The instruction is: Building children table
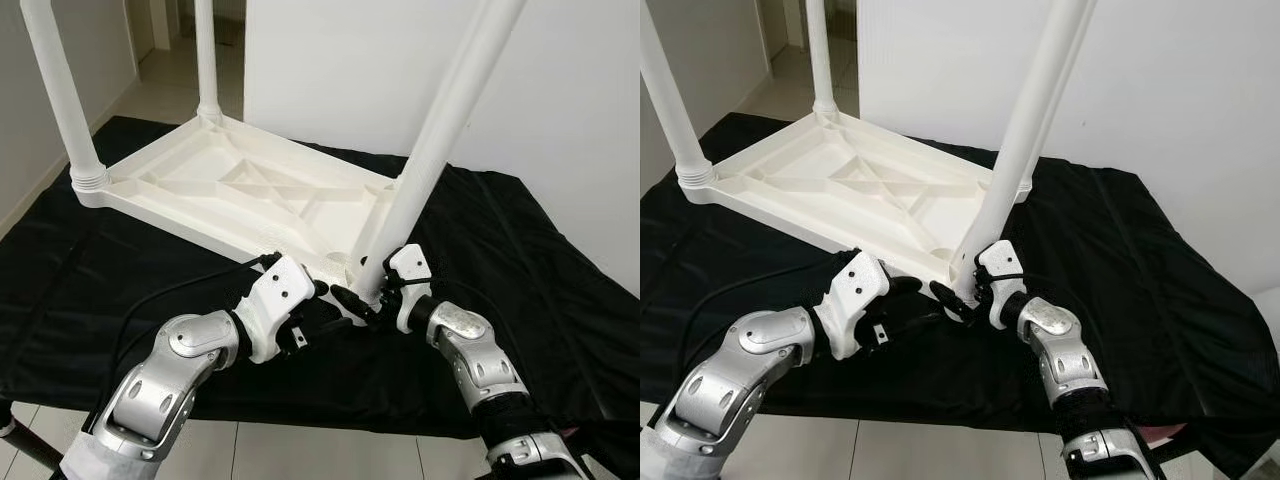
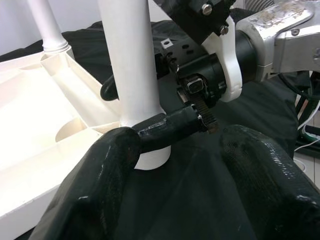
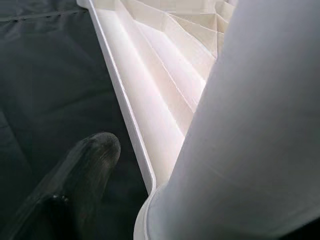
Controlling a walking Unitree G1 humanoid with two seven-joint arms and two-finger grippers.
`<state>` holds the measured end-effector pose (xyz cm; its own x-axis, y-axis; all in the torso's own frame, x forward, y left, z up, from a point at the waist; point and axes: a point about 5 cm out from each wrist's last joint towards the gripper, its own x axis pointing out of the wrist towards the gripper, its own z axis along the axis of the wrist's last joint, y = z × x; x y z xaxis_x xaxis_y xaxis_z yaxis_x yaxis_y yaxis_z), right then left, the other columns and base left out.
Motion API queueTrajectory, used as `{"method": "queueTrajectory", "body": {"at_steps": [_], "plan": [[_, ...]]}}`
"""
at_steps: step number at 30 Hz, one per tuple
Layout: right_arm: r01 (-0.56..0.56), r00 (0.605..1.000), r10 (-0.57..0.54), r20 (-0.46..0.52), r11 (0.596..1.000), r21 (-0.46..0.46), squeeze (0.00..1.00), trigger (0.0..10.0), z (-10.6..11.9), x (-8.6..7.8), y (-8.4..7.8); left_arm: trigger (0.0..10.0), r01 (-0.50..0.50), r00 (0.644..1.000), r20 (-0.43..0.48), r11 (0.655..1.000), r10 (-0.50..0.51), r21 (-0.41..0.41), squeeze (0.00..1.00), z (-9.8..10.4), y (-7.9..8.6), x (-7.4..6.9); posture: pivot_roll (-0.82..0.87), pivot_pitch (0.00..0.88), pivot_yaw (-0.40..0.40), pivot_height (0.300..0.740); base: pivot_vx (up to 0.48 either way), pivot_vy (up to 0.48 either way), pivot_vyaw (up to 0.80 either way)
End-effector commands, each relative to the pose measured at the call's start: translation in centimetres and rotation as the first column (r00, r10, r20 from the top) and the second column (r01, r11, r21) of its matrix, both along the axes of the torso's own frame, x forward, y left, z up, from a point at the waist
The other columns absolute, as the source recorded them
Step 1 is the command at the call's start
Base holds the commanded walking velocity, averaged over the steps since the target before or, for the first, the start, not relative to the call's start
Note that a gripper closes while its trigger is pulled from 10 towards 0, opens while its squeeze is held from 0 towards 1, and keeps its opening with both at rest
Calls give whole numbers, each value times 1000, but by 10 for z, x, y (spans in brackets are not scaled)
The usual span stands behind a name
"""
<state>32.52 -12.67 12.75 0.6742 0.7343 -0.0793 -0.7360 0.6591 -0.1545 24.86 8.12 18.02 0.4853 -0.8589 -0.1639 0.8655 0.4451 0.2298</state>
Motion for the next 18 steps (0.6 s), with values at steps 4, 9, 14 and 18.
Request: {"method": "queueTrajectory", "body": {"at_steps": [4, 9, 14, 18], "plan": [[-76, 996, 75, -41, 997, -26, 0, 3765, -8, 6, 11, 10000, -20, 1000, 6, 1000, 20, -1, 0, 3, 1, -1, 78, 0, -117, 740, 0, 0, 0], [-59, 996, 59, -62, 998, -9, 0, 0, -12, 8, 10, 10000, -26, 1000, 4, 1000, 26, -1, 0, 2, 2, -1, 84, 0, -118, 740, 0, 0, 0], [-2, 996, 0, -89, 1000, -19, 0, 0, -20, 7, 5, 10000, -31, 1000, 2, 1000, 31, -2, 0, 2, 2, -2, 89, 0, -124, 740, 0, 0, 0], [101, 990, -105, -98, 994, -47, 0, 0, -29, 6, 2, 10000, -33, 999, 0, 999, 33, -3, 0, 2, 3, -1, 78, 0, -122, 740, 0, 0, 0]]}}
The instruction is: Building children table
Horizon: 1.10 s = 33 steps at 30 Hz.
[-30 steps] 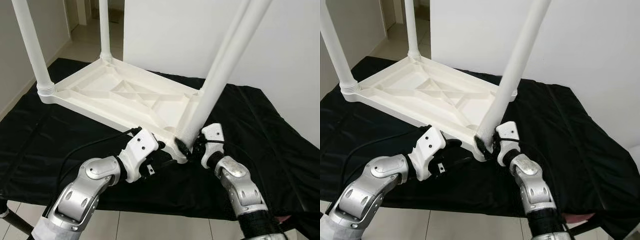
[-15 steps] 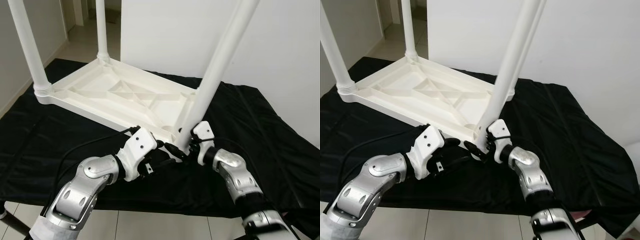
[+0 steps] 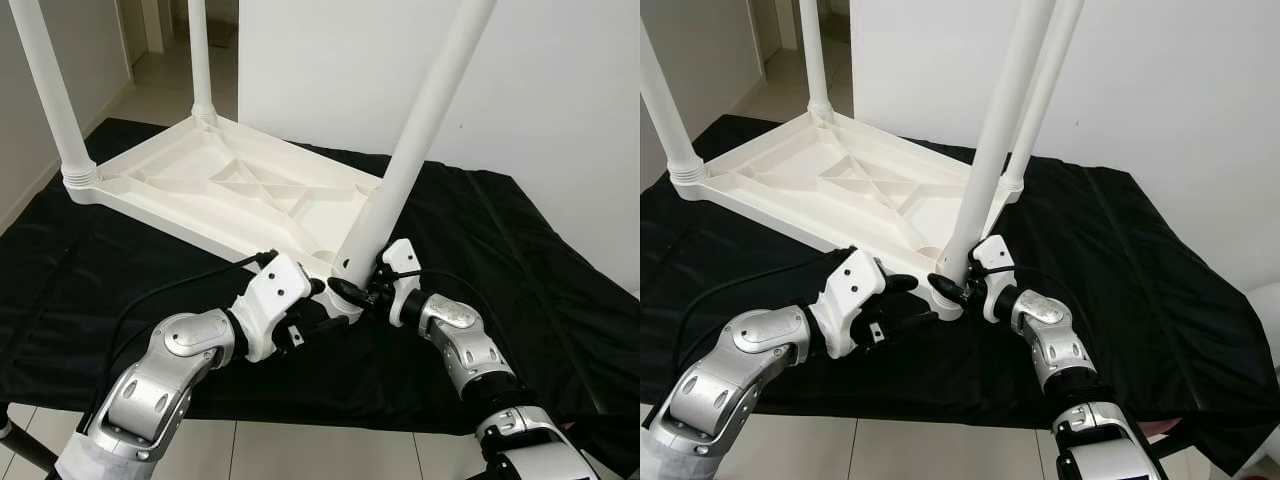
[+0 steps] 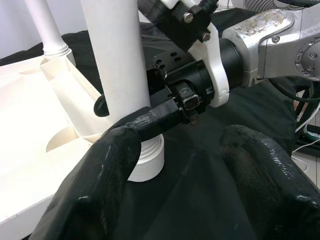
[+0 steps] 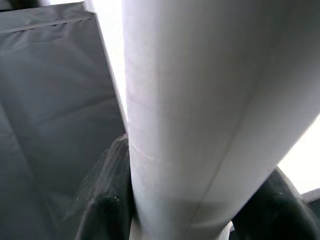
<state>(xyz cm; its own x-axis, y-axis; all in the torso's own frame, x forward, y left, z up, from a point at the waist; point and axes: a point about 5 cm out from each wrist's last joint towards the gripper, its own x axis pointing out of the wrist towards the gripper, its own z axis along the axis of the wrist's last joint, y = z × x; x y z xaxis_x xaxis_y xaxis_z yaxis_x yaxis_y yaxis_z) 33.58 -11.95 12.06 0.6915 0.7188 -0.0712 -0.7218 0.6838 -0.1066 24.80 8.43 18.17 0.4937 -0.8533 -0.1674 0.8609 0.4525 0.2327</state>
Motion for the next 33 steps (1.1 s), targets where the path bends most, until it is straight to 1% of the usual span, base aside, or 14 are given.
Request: {"method": "queueTrajectory", "body": {"at_steps": [1, 7, 10, 12, 14, 17, 22, 25, 26, 27, 28, 30, 32, 33], "plan": [[70, 995, -76, -70, 994, -84, 0, 0, -22, -4, -5, 10000, -23, 1000, -1, 1000, 23, -8, 0, 0, 0, -1, 78, 0, -122, 740, 0, 0, 0], [254, 966, -256, -36, 966, -44, 0, 0, -21, -9, -4, 10000, -16, 1000, -3, 1000, 16, -10, 0, 0, -2, 0, 59, 0, -121, 740, 0, 0, 0], [401, 913, -399, -84, 916, 8, 0, 0, -20, -16, -2, 10000, -12, 1000, -3, 1000, 12, -10, 0, 0, -3, 1, 51, 0, -121, 740, 0, 0, 0], [401, 913, -399, -84, 916, 8, 0, 0, -20, -16, -2, 10000, -12, 1000, -3, 1000, 12, -10, 0, 0, -3, 1, 51, 0, -121, 740, 0, 0, 0], [479, 874, -476, -97, 878, 12, 0, 0, -21, -19, -1, 10000, -10, 1000, -2, 1000, 10, -11, 0, 0, -3, 2, 46, 0, -118, 740, 0, 0, 0], [660, 748, -652, -126, 751, 30, 0, 0, -20, -27, 4, 10000, 7, 1000, -5, 1000, -7, -12, 0, 0, -6, 2, 36, 0, -112, 740, 0, 0, 0], [703, 708, -694, -129, 711, 31, 0, 0, -18, -28, 7, 10000, 11, 1000, -5, 1000, -11, -13, 0, 0, -6, 2, 36, 0, -112, 740, 0, 0, 0], [695, 717, -686, -123, 717, 54, 0, 0, -15, -30, 11, 10000, 12, 1000, -5, 1000, -12, -13, 0, 0, -6, 2, 36, 0, -111, 740, 0, 0, 0], [684, 728, -675, -121, 726, 69, 0, 4078, -12, -31, 14, 10000, 11, 1000, -5, 1000, -11, -13, 0, 1, -6, 2, 36, 0, -112, 740, 0, 0, 0], [684, 728, -675, -121, 726, 69, 0, 4078, -12, -31, 14, 10000, 11, 1000, -5, 1000, -11, -13, 0, 1, -6, 2, 36, 0, -112, 740, 0, 0, 0], [667, 745, -657, -115, 739, 91, 1000, 10000, -9, -32, 15, 10000, 11, 1000, -6, 1000, -11, -12, 0, 1, -6, 2, 37, 0, -114, 740, 0, 0, 0], [640, 768, -630, -116, 759, 116, 1000, 10000, -6, -33, 15, 10000, 10, 1000, -6, 1000, -10, -12, 0, 1, -5, 2, 39, 0, -115, 740, 0, 0, 0], [538, 843, -529, -101, 827, 164, 1000, 10000, 0, -36, 11, 10000, 2, 1000, -5, 1000, -2, -14, 0, 1, -5, 2, 42, 0, -118, 740, 0, 0, 0], [538, 843, -529, -101, 827, 164, 1000, 10000, 0, -36, 11, 10000, 2, 1000, -5, 1000, -2, -14, 0, 1, -5, 2, 42, 0, -118, 740, 0, 0, 0]]}}
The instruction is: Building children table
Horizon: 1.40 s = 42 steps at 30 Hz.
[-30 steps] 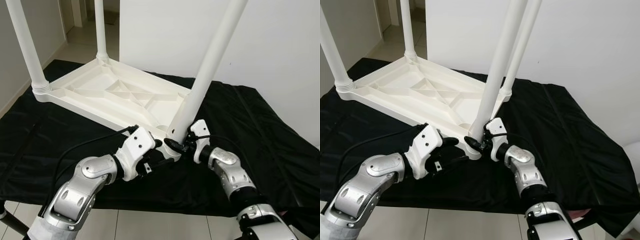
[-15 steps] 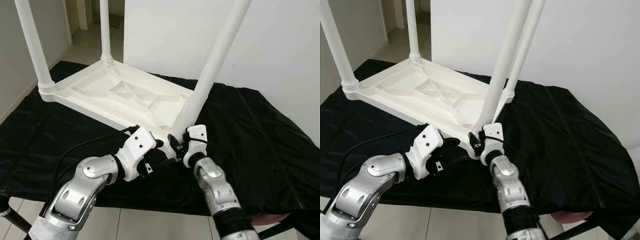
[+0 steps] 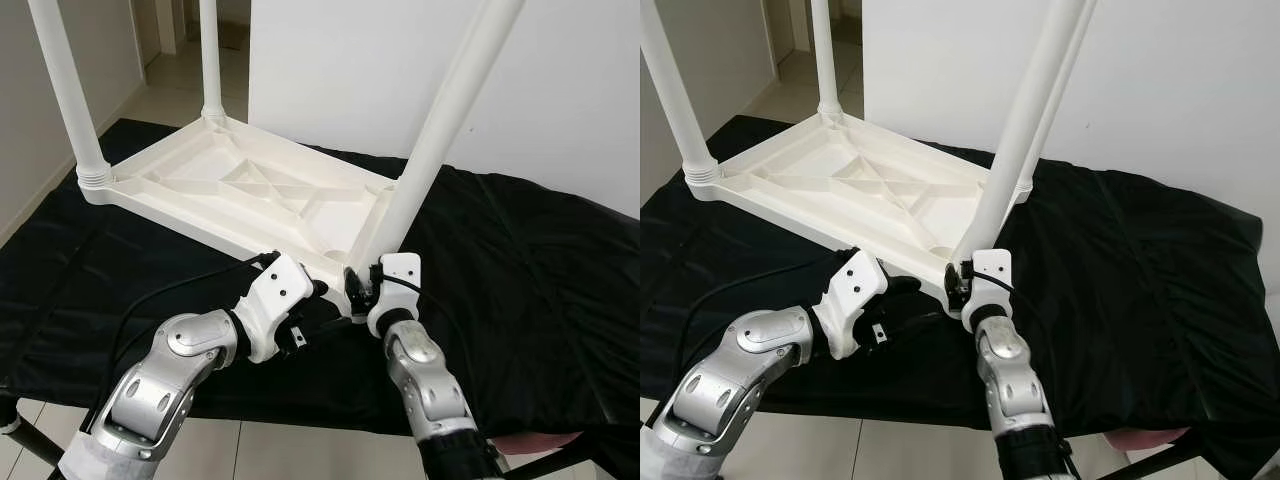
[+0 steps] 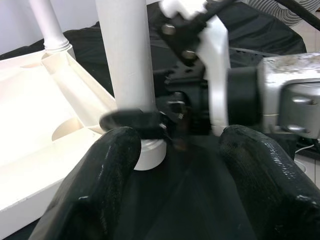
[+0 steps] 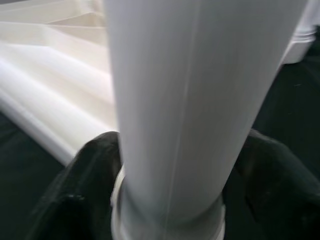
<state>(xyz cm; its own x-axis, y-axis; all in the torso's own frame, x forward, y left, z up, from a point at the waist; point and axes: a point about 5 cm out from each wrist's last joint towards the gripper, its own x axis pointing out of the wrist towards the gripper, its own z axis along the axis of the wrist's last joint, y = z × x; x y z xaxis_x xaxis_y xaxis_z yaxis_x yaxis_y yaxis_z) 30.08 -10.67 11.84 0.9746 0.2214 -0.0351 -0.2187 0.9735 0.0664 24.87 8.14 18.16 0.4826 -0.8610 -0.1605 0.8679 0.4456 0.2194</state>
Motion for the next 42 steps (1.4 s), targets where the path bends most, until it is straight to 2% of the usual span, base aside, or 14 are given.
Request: {"method": "queueTrajectory", "body": {"at_steps": [1, 5, 6, 8, 9, 14, 18, 23, 25, 29, 32, 33, 34, 42], "plan": [[-40, 999, 40, 15, 999, 18, 1000, 10000, 4, -1, -2, 10000, -10, 1000, 3, 1000, 10, -2, 0, 1, -2, 1, 42, 0, -118, 740, 0, 0, 0], [-152, 987, 154, 41, 987, -46, 1000, 10000, 6, 4, -16, 10000, -8, 1000, 4, 1000, 8, -1, 0, 1, -2, 0, 44, 0, -118, 740, 0, 0, 0], [-185, 981, 188, 45, 981, -63, 871, 10000, 7, 6, -19, 10000, -7, 1000, 4, 1000, 7, -2, 0, 1, -2, 0, 44, 0, -116, 740, 0, 0, 0], [-213, 975, 217, 45, 974, -76, 871, 10000, 8, 8, -21, 10000, -5, 1000, 4, 1000, 5, -2, 0, 2, -2, 0, 45, 0, -116, 740, 0, 0, 0], [-243, 968, 248, 46, 966, -94, 0, 10000, 9, 9, -23, 10000, -3, 1000, 5, 1000, 3, -2, 0, 2, -2, 0, 45, 0, -117, 740, 0, 0, 0], [-353, 929, 366, 59, 921, -163, 0, 10000, 12, 17, -29, 10000, 11, 1000, 3, 1000, -11, -3, 0, 2, -2, -2, 47, 0, -113, 740, 0, 0, 0], [-411, 905, 423, 53, 899, -153, 0, 10000, 13, 20, -28, 10000, 12, 1000, 4, 1000, -12, -2, 0, 2, -2, -1, 49, 0, -112, 740, 0, 0, 0], [-531, 837, 545, 43, 830, -170, 0, 10000, 11, 28, -18, 10000, 13, 1000, 10, 1000, -13, -2, 0, 4, -3, -1, 59, 0, -109, 740, 0, 0, 0], [-531, 837, 545, 43, 830, -170, 0, 10000, 11, 28, -18, 10000, 13, 1000, 10, 1000, -13, -2, 0, 4, -3, -1, 59, 0, -109, 740, 0, 0, 0], [-567, 813, 582, 30, 801, -191, 0, 10000, 10, 34, -9, 10000, 18, 1000, 10, 1000, -18, -1, 0, 4, -4, -2, 67, 0, -112, 740, 0, 0, 0], [-567, 813, 582, 30, 801, -191, 0, 10000, 10, 34, -9, 10000, 18, 1000, 10, 1000, -18, -1, 0, 4, -4, -2, 67, 0, -112, 740, 0, 0, 0], [-573, 808, 589, 28, 796, -196, 0, 3490, 9, 36, -7, 10000, 19, 1000, 11, 1000, -19, -1, 0, 3, -5, -2, 76, 0, -120, 740, 0, 0, 0], [-576, 808, 589, 25, 797, -182, 0, 0, 6, 37, -5, 10000, 17, 1000, 13, 1000, -17, -1, 0, 4, -5, -2, 80, 0, -125, 740, 0, 0, 0], [-561, 824, 566, 12, 819, -122, 0, 0, -4, 34, -8, 10000, 1, 1000, 17, 1000, -1, -3, 0, 4, -3, -3, 88, 0, -132, 740, 0, 0, 0]]}}
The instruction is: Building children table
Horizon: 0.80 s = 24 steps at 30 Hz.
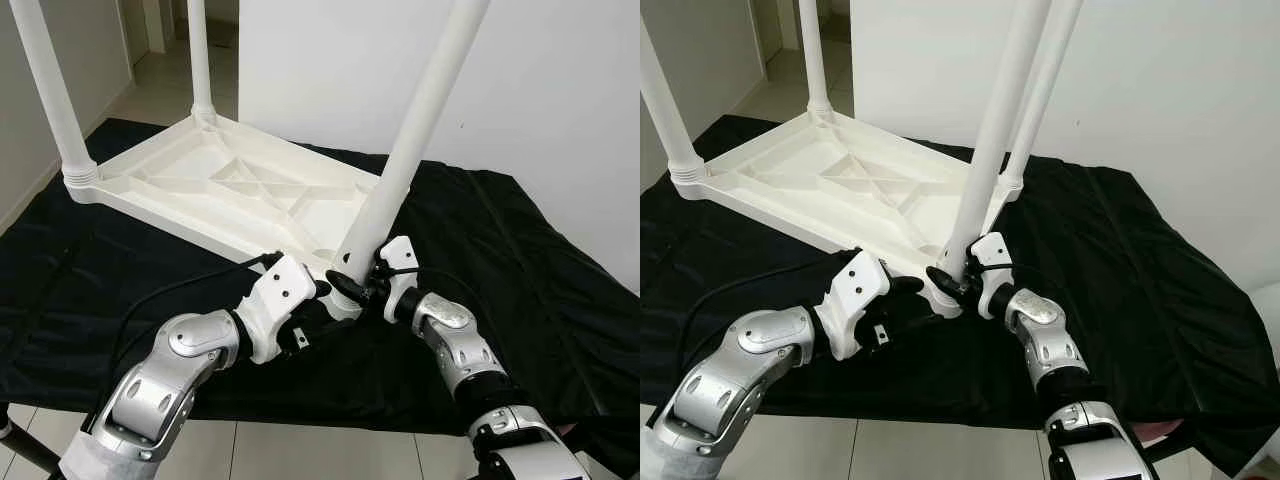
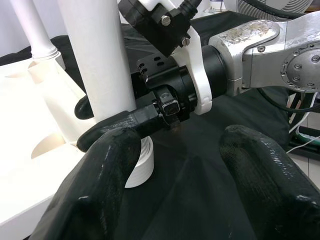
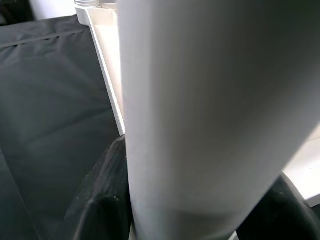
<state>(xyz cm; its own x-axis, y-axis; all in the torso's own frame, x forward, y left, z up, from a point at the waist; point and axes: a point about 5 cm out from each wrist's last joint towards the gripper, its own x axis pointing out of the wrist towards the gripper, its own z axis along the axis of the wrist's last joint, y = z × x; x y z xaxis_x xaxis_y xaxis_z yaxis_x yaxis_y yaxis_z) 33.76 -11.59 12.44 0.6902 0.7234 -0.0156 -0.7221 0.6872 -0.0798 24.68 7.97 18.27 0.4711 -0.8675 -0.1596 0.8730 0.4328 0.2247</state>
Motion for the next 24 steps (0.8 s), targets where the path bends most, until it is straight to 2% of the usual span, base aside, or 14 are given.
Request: {"method": "queueTrajectory", "body": {"at_steps": [1, 2, 4, 5, 6, 8, 12, 14, 16, 17, 18, 19, 20, 24], "plan": [[-9, 999, 9, -41, 1000, -6, 0, 0, -10, -3, 0, 10000, -14, 1000, 11, 1000, 14, -6, 0, 2, -1, -1, 88, 0, -132, 740, 0, 0, 0], [-9, 999, 9, -41, 1000, -6, 0, 0, -10, -3, 0, 10000, -14, 1000, 11, 1000, 14, -6, 0, 2, -1, -1, 88, 0, -132, 740, 0, 0, 0], [27, 998, -25, -56, 999, 44, 0, 3686, -13, -9, -2, 10000, -10, 1000, 6, 1000, 10, -6, 0, 1, -2, -2, 80, 0, -130, 740, 0, 0, 0], [27, 998, -25, -56, 999, 44, 0, 3686, -13, -9, -2, 10000, -10, 1000, 6, 1000, 10, -6, 0, 1, -2, -2, 80, 0, -130, 740, 0, 0, 0], [48, 997, -45, -64, 997, 55, 0, 10000, -15, -10, -2, 10000, -9, 1000, 5, 1000, 9, -5, 0, 1, -2, -3, 77, 0, -129, 740, 0, 0, 0], [72, 995, -68, -67, 996, 61, 0, 10000, -15, -11, -3, 10000, -9, 1000, 4, 1000, 9, -5, 0, 1, -2, -3, 76, 0, -129, 740, 0, 0, 0], [212, 975, -207, -86, 976, 55, 0, 10000, -18, -11, -6, 10000, -15, 1000, 1, 1000, 15, -7, 0, 0, -2, -3, 64, 0, -130, 740, 0, 0, 0], [328, 942, -322, -94, 943, 59, 0, 10000, -18, -12, -8, 10000, -25, 1000, -5, 1000, 25, -18, 0, -1, -3, -2, 53, 0, -126, 740, 0, 0, 0], [356, 932, -350, -92, 932, 65, 0, 10000, -17, -13, -8, 10000, -27, 1000, -5, 999, 27, -20, 0, -1, -4, -1, 53, 0, -126, 740, 0, 0, 0], [468, 882, -461, -103, 882, 57, 0, 10000, -15, -16, -9, 10000, -38, 999, -4, 999, 38, -34, 0, 0, -7, 0, 41, 0, -128, 740, 0, 0, 0], [468, 882, -461, -103, 882, 57, 0, 10000, -15, -16, -9, 10000, -38, 999, -4, 999, 38, -34, 0, 0, -7, 0, 41, 0, -128, 740, 0, 0, 0], [578, 813, -567, -133, 814, 61, 0, 10000, -13, -19, -14, 10000, -53, 999, -10, 997, 53, -50, 0, 1, -8, 2, 38, 0, -128, 740, 0, 0, 0], [621, 781, -610, -134, 782, 58, 0, 10000, -12, -21, -17, 10000, -57, 998, -13, 997, 56, -51, 0, 1, -8, 3, 34, 0, -126, 740, 0, 0, 0], [671, 740, -664, -108, 740, 46, 0, 10000, -10, -25, -20, 10000, -65, 998, -13, 997, 64, -47, 0, 0, -8, 3, 28, 0, -124, 740, 0, 0, 0]]}}
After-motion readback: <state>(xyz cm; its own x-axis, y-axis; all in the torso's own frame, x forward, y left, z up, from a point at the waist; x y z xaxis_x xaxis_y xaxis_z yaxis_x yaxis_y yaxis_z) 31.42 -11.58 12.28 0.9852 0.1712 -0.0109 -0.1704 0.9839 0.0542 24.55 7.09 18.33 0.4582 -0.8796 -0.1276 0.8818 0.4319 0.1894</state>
